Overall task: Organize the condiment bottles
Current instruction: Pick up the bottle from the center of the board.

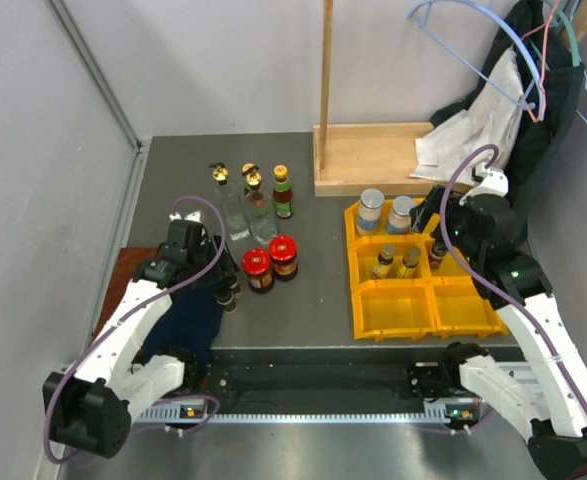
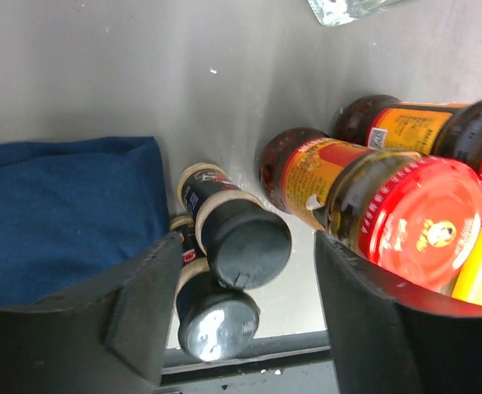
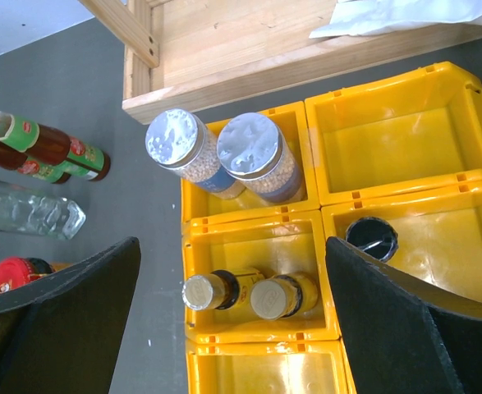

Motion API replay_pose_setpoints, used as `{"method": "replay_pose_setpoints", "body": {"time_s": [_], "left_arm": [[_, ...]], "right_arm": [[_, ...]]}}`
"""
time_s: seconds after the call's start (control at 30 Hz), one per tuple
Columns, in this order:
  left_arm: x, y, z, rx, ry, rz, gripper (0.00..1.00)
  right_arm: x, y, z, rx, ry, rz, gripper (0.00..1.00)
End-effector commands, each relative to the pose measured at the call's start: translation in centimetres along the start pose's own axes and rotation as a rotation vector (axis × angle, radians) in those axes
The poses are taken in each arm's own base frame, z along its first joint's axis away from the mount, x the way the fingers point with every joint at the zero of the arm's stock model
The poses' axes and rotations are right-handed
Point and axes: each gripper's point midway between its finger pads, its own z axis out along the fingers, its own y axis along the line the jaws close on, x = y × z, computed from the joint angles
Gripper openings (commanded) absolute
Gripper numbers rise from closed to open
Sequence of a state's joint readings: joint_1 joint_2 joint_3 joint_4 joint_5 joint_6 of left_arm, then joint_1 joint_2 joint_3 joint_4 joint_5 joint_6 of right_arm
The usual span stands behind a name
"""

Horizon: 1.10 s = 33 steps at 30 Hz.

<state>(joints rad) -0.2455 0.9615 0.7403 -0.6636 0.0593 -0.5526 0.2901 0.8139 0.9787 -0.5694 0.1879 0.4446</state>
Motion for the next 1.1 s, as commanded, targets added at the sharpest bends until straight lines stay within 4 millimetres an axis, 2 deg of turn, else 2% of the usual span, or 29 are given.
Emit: {"method": "replay_pose_setpoints", "body": {"time_s": [0.0,0.27,0.37,0.47,0.5,0.63,0.73,0.9,1.03,1.07], "left_arm": [[-0.8,-0.6,1.0,0.023,-0.020,-0.010,0.68],[-0.6,-0.2,1.6,0.000,-0.001,-0.012,0.51],[-0.6,-0.1,1.7,-0.009,0.002,-0.008,0.41],[-1.1,-0.1,1.3,-0.021,-0.011,-0.001,0.26],[-1.3,-0.1,1.2,-0.022,-0.019,0.004,0.16],[-2.6,-0.5,0.2,-0.026,-0.053,0.011,0.00],[-4.5,-0.9,-1.1,-0.034,-0.120,0.021,0.00],[-6.2,-2.0,-2.8,-0.007,-0.166,0.045,0.00],[-8.4,-3.1,-5.7,0.015,-0.235,0.084,0.00],[-8.8,-2.9,-6.2,-0.003,-0.252,0.094,0.00]], "right_arm": [[-2.2,0.7,-1.0,-0.031,-0.061,0.001,0.93],[-2.1,0.3,-1.1,-0.016,-0.068,-0.004,0.93],[-2.0,0.1,-1.0,-0.010,-0.069,-0.004,0.93],[-1.9,-0.1,-1.0,-0.001,-0.068,-0.006,0.93],[-1.9,-0.1,-1.0,-0.001,-0.069,-0.006,0.93],[-1.9,-0.2,-1.0,0.005,-0.070,-0.006,0.93],[-1.9,-0.3,-1.1,0.009,-0.072,-0.004,0.93],[-2.0,-0.5,-1.3,0.018,-0.078,-0.002,0.93],[-2.6,-0.5,-1.9,0.018,-0.093,0.002,0.93],[-2.6,-0.5,-2.0,0.020,-0.092,0.004,0.93]]}}
